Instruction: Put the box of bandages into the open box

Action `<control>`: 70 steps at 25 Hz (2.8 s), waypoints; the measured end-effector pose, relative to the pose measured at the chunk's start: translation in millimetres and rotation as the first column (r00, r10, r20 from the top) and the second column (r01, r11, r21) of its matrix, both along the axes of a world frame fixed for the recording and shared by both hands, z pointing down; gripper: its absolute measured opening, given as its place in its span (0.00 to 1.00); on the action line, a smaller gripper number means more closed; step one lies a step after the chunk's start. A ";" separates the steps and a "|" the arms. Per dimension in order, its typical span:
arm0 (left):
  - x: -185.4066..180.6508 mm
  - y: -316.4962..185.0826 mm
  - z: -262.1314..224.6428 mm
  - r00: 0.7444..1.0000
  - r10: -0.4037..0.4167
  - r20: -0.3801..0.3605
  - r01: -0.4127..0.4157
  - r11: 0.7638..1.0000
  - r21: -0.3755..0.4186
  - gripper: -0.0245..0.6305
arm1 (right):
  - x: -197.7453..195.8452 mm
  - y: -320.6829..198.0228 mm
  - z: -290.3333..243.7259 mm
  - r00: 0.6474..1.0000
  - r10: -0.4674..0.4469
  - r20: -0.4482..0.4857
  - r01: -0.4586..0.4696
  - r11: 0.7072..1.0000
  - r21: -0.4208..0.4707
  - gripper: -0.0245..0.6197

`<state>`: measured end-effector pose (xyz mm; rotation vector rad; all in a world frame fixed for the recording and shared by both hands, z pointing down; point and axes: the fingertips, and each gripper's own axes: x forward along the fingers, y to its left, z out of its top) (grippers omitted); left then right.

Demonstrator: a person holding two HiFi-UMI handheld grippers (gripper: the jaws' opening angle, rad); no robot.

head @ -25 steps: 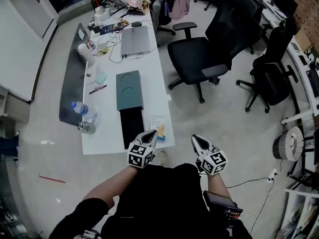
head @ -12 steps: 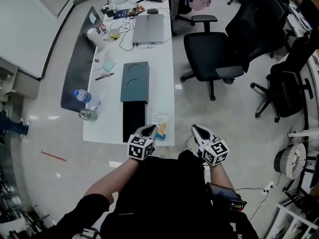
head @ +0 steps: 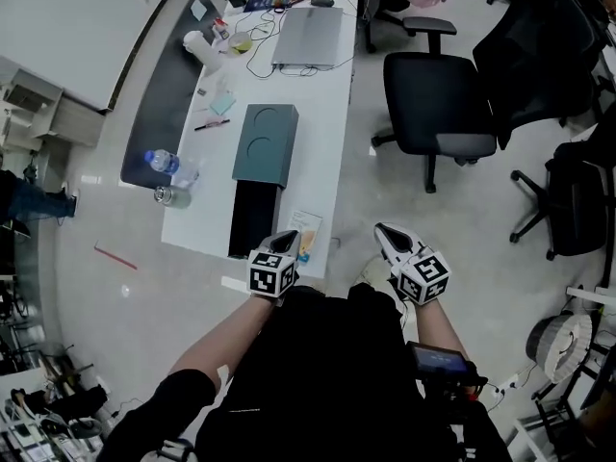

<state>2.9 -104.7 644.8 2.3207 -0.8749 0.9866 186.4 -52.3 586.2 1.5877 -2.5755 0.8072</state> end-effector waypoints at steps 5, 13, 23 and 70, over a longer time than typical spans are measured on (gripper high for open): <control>-2.9 4.1 19.4 0.996 -0.038 0.075 0.042 0.998 -0.047 0.19 | -1.0 -4.6 12.0 0.997 -0.074 0.027 0.074 0.997 -0.017 0.08; -2.7 -1.4 54.9 0.971 -0.031 0.235 0.055 0.994 -0.094 0.55 | -5.4 -3.3 19.0 0.988 -0.148 0.043 0.150 0.988 -0.027 0.08; -9.9 -16.1 76.5 0.934 -0.033 0.355 0.086 0.987 -0.134 0.62 | 14.3 4.4 27.9 0.991 -0.119 0.054 0.122 0.991 -0.055 0.08; -87.7 -50.9 -10.7 0.972 -0.234 -0.024 0.232 0.970 -0.067 0.62 | -106.7 -37.5 9.1 0.966 -0.256 -0.033 0.253 0.964 -0.078 0.08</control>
